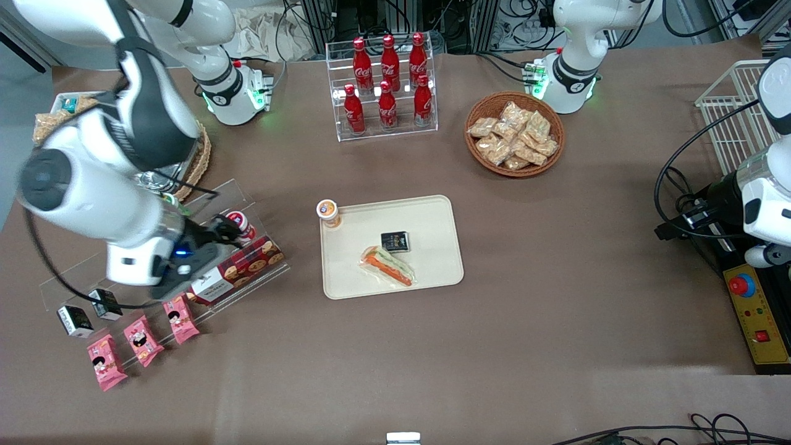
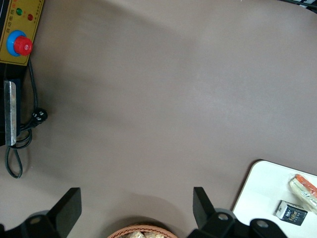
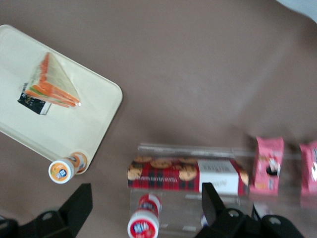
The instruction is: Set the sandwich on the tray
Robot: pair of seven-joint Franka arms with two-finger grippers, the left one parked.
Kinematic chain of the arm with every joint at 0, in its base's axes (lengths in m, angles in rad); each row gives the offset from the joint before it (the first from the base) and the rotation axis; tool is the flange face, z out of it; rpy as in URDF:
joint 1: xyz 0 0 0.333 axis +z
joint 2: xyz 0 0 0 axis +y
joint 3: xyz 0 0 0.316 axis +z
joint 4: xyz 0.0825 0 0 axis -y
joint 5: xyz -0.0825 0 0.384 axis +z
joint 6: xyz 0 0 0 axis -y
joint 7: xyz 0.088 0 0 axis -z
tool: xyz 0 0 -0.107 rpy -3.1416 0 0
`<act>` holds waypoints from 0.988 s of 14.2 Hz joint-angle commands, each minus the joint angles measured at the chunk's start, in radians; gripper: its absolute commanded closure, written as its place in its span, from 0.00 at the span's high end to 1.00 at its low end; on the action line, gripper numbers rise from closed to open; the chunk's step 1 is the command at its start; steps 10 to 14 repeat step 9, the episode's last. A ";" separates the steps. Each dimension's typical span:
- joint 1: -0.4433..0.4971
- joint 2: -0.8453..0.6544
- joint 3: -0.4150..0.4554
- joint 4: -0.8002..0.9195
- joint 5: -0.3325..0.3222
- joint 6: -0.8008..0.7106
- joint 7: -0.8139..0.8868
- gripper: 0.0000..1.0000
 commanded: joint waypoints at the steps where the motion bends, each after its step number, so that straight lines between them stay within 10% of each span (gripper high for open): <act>1: 0.000 -0.086 -0.042 -0.022 0.032 -0.054 0.197 0.98; 14: -0.008 -0.099 -0.120 -0.021 0.015 -0.061 0.361 0.99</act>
